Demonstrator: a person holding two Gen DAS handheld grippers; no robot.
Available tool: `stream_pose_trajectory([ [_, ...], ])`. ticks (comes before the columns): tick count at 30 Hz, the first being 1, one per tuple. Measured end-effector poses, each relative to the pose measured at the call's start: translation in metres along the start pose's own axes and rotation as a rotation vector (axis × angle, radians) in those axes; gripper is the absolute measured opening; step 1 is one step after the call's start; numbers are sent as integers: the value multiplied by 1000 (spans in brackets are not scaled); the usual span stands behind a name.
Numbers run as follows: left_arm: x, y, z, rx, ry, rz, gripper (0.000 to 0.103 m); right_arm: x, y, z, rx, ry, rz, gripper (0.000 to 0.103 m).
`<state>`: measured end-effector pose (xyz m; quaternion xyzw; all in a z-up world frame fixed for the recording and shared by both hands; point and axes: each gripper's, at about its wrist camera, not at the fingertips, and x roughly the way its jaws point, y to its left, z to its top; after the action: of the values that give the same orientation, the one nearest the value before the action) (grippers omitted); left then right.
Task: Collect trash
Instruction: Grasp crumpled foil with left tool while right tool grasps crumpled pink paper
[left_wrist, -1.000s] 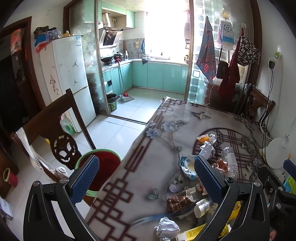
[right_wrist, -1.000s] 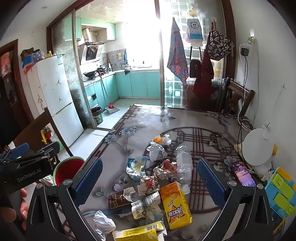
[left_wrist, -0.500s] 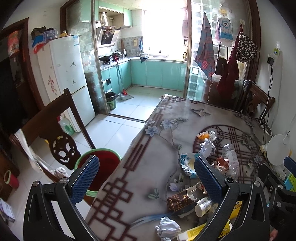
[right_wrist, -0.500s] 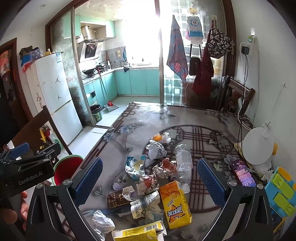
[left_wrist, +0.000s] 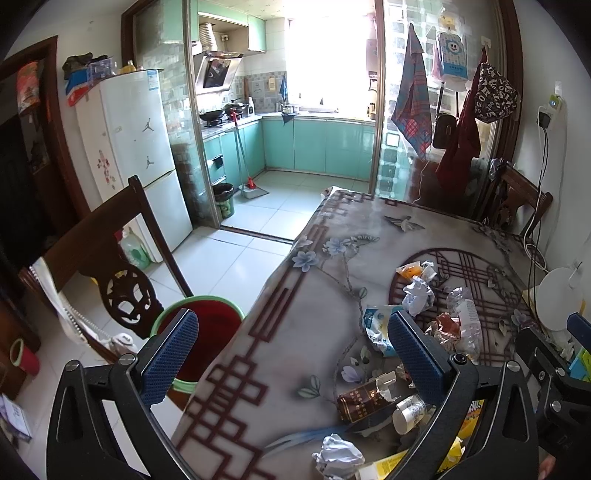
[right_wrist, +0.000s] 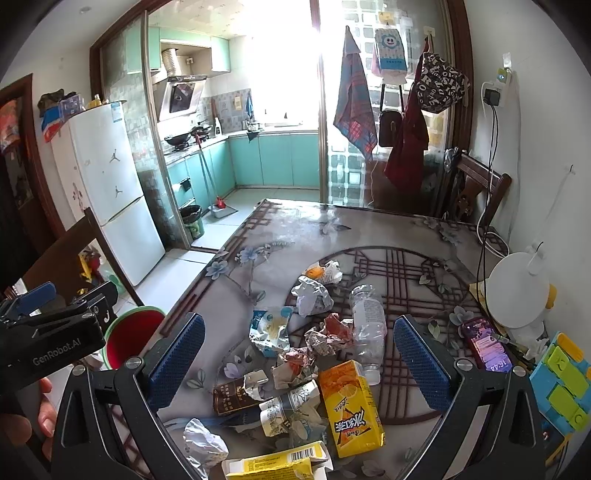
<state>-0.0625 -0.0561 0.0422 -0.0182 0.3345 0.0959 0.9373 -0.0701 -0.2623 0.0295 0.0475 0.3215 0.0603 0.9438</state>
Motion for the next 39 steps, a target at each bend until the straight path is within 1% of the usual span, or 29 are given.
stream_pose_trajectory([
  [3, 3, -1, -1, 3, 4, -1, 103, 4, -2, 0, 1, 7, 1, 103],
  [5, 4, -3, -1, 17, 7, -22, 103, 7, -5, -2, 0, 17, 10, 103],
  [7, 7, -5, -4, 58, 27, -90, 103, 10, -11, -1, 2, 34, 6, 103],
  [8, 11, -6, -10, 98, 57, -143, 103, 10, -15, -2, 1, 39, -1, 103],
  [9, 15, -9, -15, 132, 86, -176, 103, 12, -21, -4, 0, 48, -8, 103],
  [10, 22, -11, -26, 183, 135, -212, 103, 14, -30, -8, -2, 64, -16, 103],
  [12, 35, -16, -49, 245, 237, -244, 103, 17, -42, -15, -1, 91, -39, 103],
  [14, 54, -17, -80, 241, 362, -277, 103, 20, -49, -22, 0, 116, -55, 103],
  [16, 79, -21, -113, 222, 505, -302, 100, 27, -58, -32, 7, 159, -51, 103],
  [17, 88, -24, -124, 214, 542, -305, 90, 29, -61, -35, 11, 175, -45, 103],
  [18, 99, -26, -137, 208, 588, -294, 74, 34, -64, -41, 21, 206, -22, 103],
  [19, 109, -27, -147, 197, 627, -296, 72, 37, -66, -45, 29, 228, -1, 103],
  [20, 115, -26, -152, 143, 649, -367, 68, 39, -67, -47, 33, 241, 12, 102],
  [21, 121, -27, -155, 99, 688, -401, 46, 41, -68, -50, 36, 255, 29, 102],
  [22, 125, -29, -157, 90, 715, -400, 40, 45, -69, -53, 36, 270, 46, 102],
  [25, 121, -33, -149, 114, 661, -382, 40, 57, -66, -54, 26, 294, 89, 102],
  [28, 117, -24, -134, 79, 622, -371, 39, 76, -52, -46, -14, 302, 149, 100],
  [30, 115, -18, -123, 57, 576, -346, 39, 95, -38, -42, -59, 322, 177, 94],
  [31, 112, -14, -116, 47, 555, -334, 39, 111, -29, -41, -86, 346, 194, 87],
  [32, 113, -11, -113, 40, 540, -325, 39, 125, -22, -40, -98, 370, 199, 78],
  [34, 109, -6, -107, 30, 508, -296, 39, 151, -15, -41, -108, 424, 204, 66],
  [37, 101, 6, -100, 26, 471, -254, 40, 189, -10, -52, -108, 520, 202, 65],
  [39, 97, 19, -94, 17, 453, -232, 40, 201, -8, -57, -109, 546, 209, 63],
])
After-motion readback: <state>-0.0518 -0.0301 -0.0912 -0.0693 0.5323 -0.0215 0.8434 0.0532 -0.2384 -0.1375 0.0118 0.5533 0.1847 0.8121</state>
